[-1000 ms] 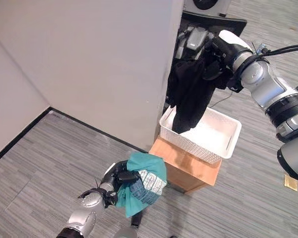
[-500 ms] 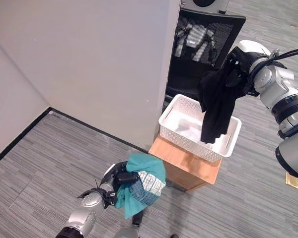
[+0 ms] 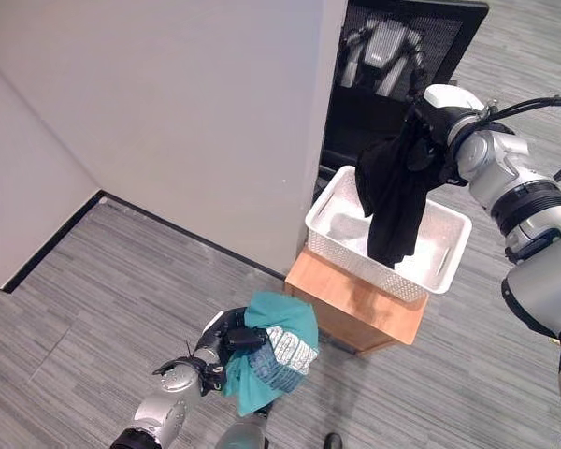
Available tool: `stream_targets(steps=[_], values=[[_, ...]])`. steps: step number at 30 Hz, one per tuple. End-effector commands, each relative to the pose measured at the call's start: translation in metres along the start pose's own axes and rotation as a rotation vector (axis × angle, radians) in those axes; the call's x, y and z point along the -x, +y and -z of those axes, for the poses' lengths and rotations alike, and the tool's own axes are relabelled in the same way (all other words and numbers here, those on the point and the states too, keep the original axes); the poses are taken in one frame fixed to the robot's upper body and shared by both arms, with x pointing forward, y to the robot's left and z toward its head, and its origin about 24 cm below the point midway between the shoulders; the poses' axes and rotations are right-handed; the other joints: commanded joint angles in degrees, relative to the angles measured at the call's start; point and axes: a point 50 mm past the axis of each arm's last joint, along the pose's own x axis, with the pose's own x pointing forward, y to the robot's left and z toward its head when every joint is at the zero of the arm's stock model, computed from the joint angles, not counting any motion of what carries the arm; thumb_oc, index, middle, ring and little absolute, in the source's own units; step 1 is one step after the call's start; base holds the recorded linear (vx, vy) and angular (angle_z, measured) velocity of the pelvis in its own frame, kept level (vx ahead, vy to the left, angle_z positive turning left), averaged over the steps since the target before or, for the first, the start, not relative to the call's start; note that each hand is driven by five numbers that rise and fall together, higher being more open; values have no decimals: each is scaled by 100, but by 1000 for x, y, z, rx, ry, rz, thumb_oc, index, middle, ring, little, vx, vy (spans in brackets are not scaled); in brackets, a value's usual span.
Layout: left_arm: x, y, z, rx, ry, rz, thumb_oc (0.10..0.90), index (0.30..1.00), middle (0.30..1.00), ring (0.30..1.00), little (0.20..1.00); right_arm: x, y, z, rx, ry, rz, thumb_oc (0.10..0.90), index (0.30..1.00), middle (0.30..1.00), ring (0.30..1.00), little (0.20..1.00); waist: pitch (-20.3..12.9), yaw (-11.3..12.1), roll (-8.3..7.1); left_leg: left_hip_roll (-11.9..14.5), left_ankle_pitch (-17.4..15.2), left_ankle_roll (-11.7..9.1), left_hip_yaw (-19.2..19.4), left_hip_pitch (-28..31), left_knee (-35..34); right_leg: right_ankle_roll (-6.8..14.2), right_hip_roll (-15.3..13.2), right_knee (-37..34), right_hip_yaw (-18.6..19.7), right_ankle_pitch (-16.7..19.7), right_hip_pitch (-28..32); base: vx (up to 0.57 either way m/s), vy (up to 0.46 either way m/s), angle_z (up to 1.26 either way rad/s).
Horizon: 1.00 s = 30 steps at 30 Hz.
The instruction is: Pick up bed clothes into laundry basket.
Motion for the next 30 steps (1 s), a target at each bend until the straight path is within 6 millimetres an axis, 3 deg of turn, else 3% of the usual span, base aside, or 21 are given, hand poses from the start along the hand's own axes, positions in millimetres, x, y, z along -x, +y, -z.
stream_targets(steps=[1, 16, 18, 30], values=[[-4, -18, -60, -23, -277, 116, 400, 300, 300, 300, 300, 14, -87, -2, 41, 13, 257, 400, 300, 300, 300, 300, -9, 102, -189, 145, -290, -264, 115, 148, 2, 160, -80, 26, -34, 177, -70, 0, 0, 0], [1, -24, -69, -17, -321, 140, 400, 300, 300, 300, 300, 12, -76, 16, 14, 99, 231, 400, 300, 300, 300, 300, 206, 242, -67, 91, -221, -272, -18, -65, 2, 135, -65, 26, -96, 170, -212, -12, 4, 5], [0, -26, -68, -2, -321, 147, 400, 300, 300, 300, 300, 12, -74, 16, -40, 89, 219, 800, 900, 900, 900, 900, 217, 249, -78, 94, -219, -272, -23, -58, 2, 132, -59, 26, -99, 163, -212, 0, 0, 0], [-1, -25, -68, -5, -313, 149, 400, 300, 300, 300, 300, 12, -76, 13, -27, 100, 215, 800, 900, 900, 900, 900, 173, 229, -70, 103, -245, -275, -40, -29, 2, 133, -70, 26, -129, 115, -168, 0, 0, 0]])
